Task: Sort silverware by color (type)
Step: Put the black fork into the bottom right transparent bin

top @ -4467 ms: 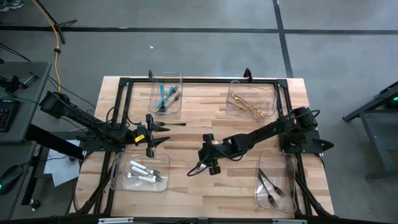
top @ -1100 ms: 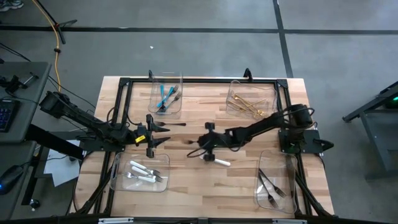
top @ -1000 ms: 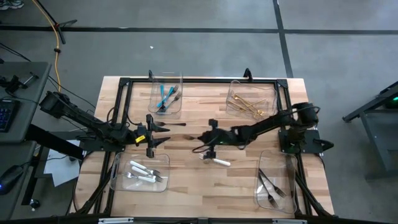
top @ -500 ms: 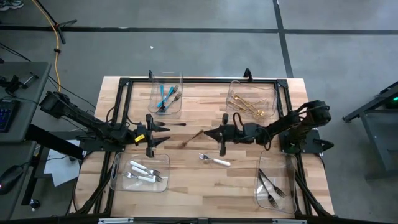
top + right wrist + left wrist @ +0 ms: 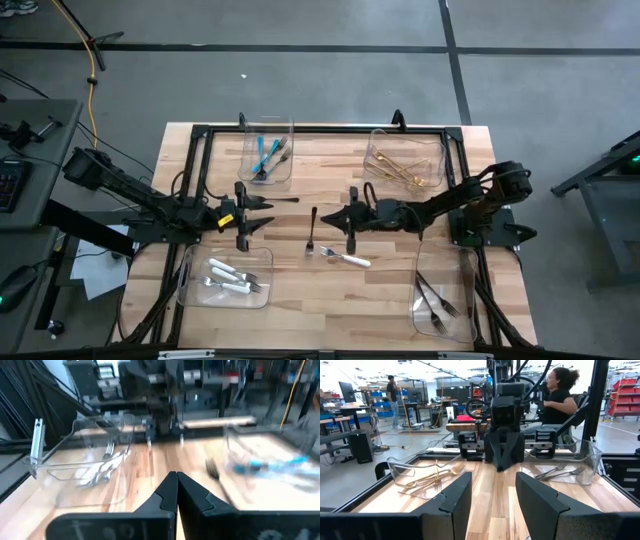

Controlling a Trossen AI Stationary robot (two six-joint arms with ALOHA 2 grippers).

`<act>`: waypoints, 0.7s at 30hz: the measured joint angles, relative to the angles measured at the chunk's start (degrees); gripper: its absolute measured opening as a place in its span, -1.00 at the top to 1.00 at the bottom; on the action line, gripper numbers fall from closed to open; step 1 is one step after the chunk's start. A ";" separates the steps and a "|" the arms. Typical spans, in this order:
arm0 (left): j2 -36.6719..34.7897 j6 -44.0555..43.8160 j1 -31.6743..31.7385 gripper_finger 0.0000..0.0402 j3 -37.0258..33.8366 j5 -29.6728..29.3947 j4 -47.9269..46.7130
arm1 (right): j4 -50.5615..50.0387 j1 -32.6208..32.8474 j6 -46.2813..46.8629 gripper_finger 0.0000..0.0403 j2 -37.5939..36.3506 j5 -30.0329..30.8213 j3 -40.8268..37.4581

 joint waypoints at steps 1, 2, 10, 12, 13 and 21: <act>0.00 0.00 0.01 0.27 0.00 0.00 0.02 | -1.83 0.00 1.79 1.00 0.03 0.00 0.68; 0.00 0.00 0.02 0.27 0.00 0.00 0.02 | -3.69 0.00 3.58 1.00 0.18 -0.18 1.43; 0.00 -0.07 0.04 0.27 0.00 0.00 -0.06 | -11.78 0.00 5.85 0.96 2.83 -9.56 7.46; 0.00 -0.10 0.04 0.27 0.00 0.00 0.02 | -19.00 -0.08 4.71 0.89 3.54 -11.86 11.50; 0.00 -0.15 0.04 0.27 0.00 0.00 -0.01 | -24.58 -0.11 3.51 0.83 3.96 -12.68 14.18; 0.00 -3.02 0.04 0.27 0.00 0.02 -0.11 | -74.56 -0.20 -22.98 0.26 12.43 -11.98 38.47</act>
